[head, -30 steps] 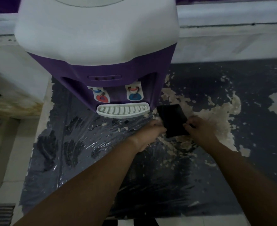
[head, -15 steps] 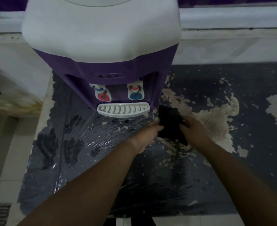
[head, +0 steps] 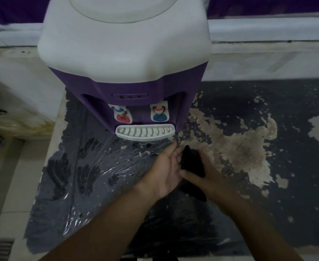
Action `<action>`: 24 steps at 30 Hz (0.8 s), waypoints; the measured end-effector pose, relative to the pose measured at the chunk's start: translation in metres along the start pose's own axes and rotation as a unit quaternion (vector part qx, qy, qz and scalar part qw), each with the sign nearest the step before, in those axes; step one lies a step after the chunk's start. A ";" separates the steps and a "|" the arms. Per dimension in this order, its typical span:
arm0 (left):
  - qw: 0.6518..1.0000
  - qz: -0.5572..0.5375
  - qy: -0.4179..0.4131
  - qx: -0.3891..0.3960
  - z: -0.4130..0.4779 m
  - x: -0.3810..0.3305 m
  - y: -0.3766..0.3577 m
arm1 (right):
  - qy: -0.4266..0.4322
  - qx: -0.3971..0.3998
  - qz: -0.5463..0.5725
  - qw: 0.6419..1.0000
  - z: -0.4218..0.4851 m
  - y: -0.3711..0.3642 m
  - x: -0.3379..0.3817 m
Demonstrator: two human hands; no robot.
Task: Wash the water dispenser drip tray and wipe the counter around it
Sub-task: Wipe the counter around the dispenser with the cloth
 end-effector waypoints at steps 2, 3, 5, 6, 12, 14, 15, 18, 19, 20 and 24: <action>1.000 0.001 -0.013 0.017 -0.004 -0.005 0.005 | 0.024 -0.023 -0.026 0.999 0.005 -0.009 -0.005; 1.000 0.000 -0.021 0.020 -0.006 -0.011 0.012 | 0.033 -0.050 -0.029 0.998 0.009 -0.009 -0.004; 0.997 0.053 -0.051 0.011 -0.006 -0.026 0.041 | 0.052 -0.103 -0.052 0.992 0.020 -0.006 -0.002; 0.990 0.113 -0.080 -0.011 -0.008 -0.036 0.059 | 0.063 -0.128 -0.067 0.988 0.026 -0.002 -0.001; 0.717 0.609 -0.273 -0.201 -0.061 -0.098 0.207 | 0.102 -0.288 -0.094 0.947 0.060 0.023 -0.002; 0.592 0.754 -0.198 -0.207 -0.077 -0.107 0.262 | 0.101 -0.307 -0.125 0.938 0.074 0.022 -0.012; 0.553 0.795 -0.138 -0.206 -0.084 -0.107 0.282 | 0.096 -0.313 -0.143 0.934 0.080 0.018 -0.016; 0.494 0.852 -0.031 -0.172 -0.096 -0.093 0.318 | 0.087 -0.322 -0.254 0.908 0.095 0.001 -0.032; 0.482 0.860 -0.053 -0.162 -0.097 -0.090 0.323 | 0.089 -0.335 -0.308 0.886 0.098 -0.005 -0.036; 0.473 0.863 -0.080 -0.158 -0.099 -0.090 0.324 | 0.097 -0.351 -0.344 0.865 0.101 -0.011 -0.039; 0.477 0.845 -0.186 -0.152 -0.108 -0.086 0.337 | 0.085 -0.395 -0.315 0.859 0.105 -0.053 -0.041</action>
Point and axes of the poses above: each hand's wrist, its own z-axis towards the middle knuckle, its own y-axis out of the back of the hand, x = y × z, the point moved 1 cm from there along z, towards the middle knuckle, and after that the axes turned 13 degrees about -y, right-handed, at the moved point
